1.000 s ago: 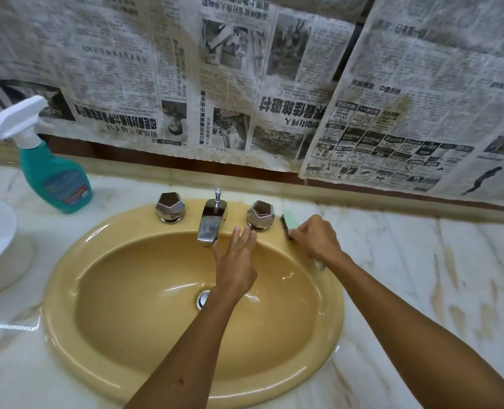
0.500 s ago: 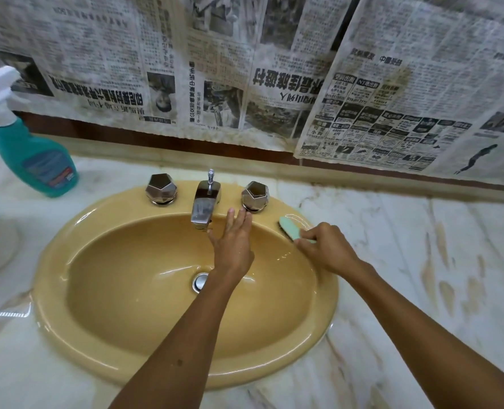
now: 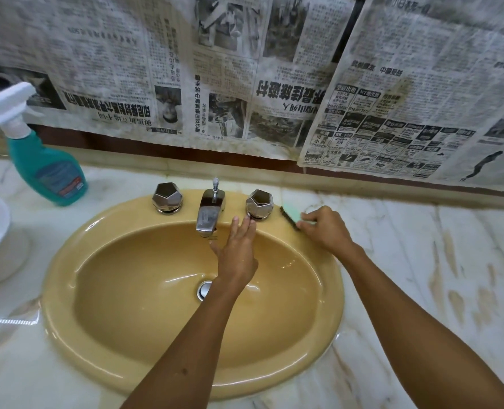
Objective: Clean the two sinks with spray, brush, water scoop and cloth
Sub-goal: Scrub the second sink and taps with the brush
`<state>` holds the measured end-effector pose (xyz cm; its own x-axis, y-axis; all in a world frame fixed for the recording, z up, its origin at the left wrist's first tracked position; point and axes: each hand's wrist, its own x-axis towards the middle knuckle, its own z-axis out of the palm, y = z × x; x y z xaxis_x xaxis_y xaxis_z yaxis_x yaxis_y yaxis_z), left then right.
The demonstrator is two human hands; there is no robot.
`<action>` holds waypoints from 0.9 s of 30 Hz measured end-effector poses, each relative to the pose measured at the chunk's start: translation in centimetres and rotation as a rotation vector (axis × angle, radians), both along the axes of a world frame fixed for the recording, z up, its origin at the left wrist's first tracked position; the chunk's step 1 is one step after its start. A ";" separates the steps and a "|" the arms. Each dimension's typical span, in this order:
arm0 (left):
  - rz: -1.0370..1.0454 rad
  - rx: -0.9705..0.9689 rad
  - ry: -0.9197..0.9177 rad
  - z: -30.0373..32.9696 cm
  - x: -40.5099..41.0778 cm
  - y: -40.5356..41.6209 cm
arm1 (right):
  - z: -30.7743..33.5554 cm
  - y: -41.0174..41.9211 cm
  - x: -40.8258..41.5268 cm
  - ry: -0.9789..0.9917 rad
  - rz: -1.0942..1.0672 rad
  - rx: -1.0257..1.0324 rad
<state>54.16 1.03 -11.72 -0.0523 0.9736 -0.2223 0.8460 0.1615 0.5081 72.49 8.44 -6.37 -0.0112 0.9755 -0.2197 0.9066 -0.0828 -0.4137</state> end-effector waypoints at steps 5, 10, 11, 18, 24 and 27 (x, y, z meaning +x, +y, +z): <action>0.010 -0.006 -0.020 -0.1 0.1 0.0 | -0.1 0.1 -1.9 -0.076 0.020 0.006; 0.024 -0.007 -0.019 -0.1 0.3 0.1 | 0.9 3.7 0.5 0.079 0.008 -0.122; 0.025 -0.009 -0.018 -0.1 0.3 0.1 | 1.6 4.1 1.3 0.143 0.068 -0.200; 0.001 -0.047 0.084 0.9 0.6 0.4 | 2.2 8.9 2.3 0.115 0.261 -0.419; -0.047 -0.006 0.269 0.7 0.6 0.7 | 0.9 8.6 2.5 0.207 0.316 -0.319; -0.060 0.021 0.294 0.6 0.7 0.7 | 2.5 7.8 7.1 0.130 0.316 -0.433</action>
<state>54.90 1.71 -11.11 -0.0540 0.9811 -0.1860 0.9650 0.0991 0.2426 79.59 16.23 -3.92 -0.3428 0.7408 -0.5777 0.8587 -0.0023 -0.5125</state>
